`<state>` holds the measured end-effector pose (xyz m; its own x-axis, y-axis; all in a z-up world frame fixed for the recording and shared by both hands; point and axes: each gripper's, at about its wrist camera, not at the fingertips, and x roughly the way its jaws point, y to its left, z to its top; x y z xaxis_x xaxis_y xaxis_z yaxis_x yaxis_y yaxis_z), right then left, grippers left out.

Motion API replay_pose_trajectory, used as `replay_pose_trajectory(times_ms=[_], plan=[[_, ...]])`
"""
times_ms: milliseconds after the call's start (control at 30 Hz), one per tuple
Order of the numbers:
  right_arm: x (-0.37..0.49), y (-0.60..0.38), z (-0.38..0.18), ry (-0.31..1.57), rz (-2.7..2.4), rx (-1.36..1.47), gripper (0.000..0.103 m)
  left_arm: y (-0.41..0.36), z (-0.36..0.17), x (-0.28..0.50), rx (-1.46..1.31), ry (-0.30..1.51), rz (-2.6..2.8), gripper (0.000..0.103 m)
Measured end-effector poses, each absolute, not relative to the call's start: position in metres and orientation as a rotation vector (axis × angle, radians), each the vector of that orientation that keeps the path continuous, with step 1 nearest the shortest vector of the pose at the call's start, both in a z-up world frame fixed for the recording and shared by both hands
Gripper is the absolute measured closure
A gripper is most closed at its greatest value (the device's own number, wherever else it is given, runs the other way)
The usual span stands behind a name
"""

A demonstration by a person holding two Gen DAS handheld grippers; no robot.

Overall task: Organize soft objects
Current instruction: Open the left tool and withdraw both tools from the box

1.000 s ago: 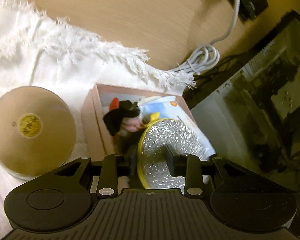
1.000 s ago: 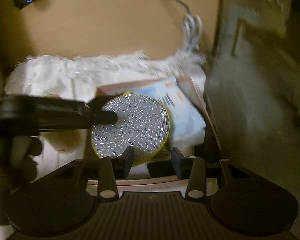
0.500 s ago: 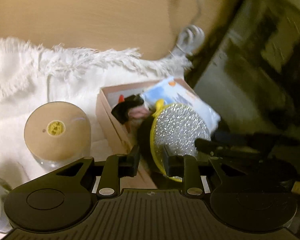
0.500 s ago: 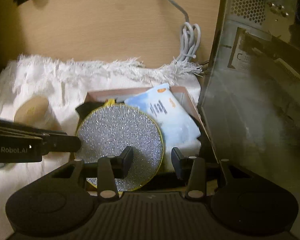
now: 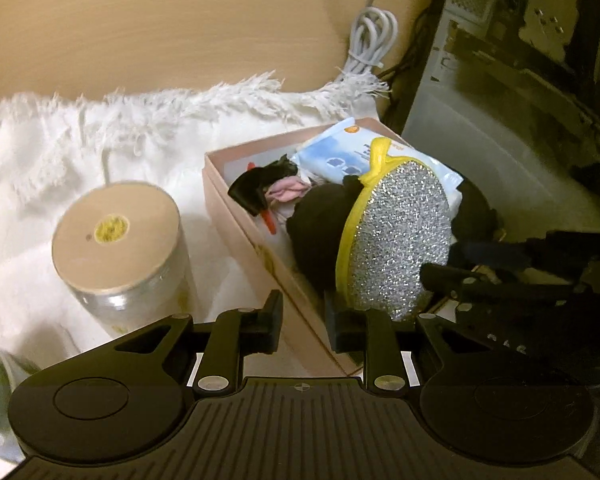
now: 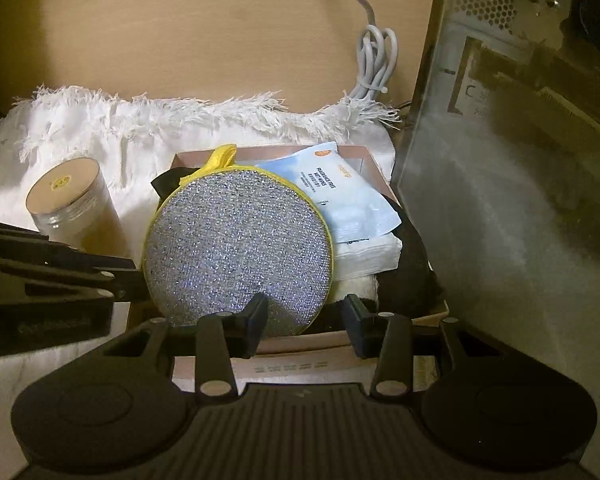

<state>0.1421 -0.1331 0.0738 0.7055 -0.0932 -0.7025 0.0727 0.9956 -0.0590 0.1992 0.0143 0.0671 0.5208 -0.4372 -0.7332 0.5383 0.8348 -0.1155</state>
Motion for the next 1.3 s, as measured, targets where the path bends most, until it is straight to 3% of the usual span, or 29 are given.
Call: replay_pose_trajectory(times_ms=[333,667,800,1133,1300], plan=[[0.144,-0.110,0.075,0.785,-0.116,-0.048,0.061,0.037,0.076,0.207,0.084,0.850,-0.555,0.079],[0.088,-0.123,0.084,0.723,-0.127,0.043,0.047,0.092,0.083,0.133,-0.072,0.729,-0.591,0.079],[0.054,-0.120,0.078,0.701,-0.017,-0.006,0.036,0.098,0.064,0.080,-0.096,0.682,-0.487,0.079],[0.041,-0.122,0.009,0.812,0.160,-0.123,0.034,0.060,0.007,0.008,-0.108,0.661,-0.190,0.079],[0.040,-0.137,0.000,0.781,0.110,-0.117,0.003,0.039,0.000,-0.006,-0.069,0.654,-0.133,0.073]])
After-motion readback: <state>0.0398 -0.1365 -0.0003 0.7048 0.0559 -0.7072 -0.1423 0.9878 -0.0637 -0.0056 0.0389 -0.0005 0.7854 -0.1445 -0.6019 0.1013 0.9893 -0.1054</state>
